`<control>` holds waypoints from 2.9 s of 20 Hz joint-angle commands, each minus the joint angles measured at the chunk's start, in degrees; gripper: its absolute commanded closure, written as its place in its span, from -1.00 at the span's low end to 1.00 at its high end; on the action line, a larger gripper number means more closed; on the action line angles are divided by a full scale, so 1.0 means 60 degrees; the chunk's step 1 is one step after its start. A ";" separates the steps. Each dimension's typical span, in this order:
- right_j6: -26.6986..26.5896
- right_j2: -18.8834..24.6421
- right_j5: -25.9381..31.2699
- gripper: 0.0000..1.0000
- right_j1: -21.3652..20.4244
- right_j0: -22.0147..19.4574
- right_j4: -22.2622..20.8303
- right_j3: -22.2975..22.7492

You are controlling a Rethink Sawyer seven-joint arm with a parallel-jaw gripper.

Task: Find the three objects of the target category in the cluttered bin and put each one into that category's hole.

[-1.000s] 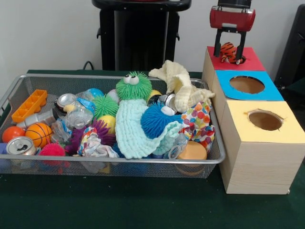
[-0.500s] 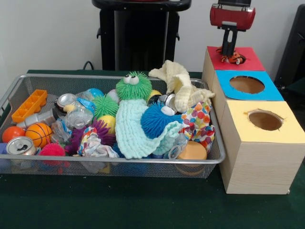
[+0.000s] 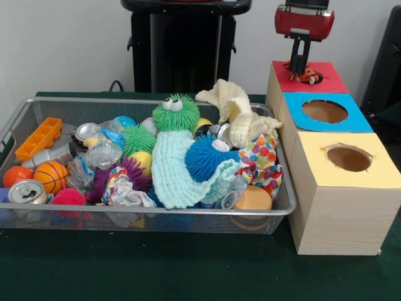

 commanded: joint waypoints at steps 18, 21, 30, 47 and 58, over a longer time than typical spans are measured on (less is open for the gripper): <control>0.1674 0.1883 0.0259 1.00 0.1064 -0.0812 0.0397 -0.0842; 0.1657 0.1989 0.0393 1.00 0.0983 -0.0892 0.0401 -0.0817; 0.1720 0.2878 0.0594 1.00 0.0976 -0.1523 0.0384 -0.0571; 0.1856 0.3112 0.0649 1.00 0.1041 -0.1360 0.0710 -0.0552; 0.1559 0.2006 0.1509 1.00 0.0033 -0.0745 0.0774 -0.0204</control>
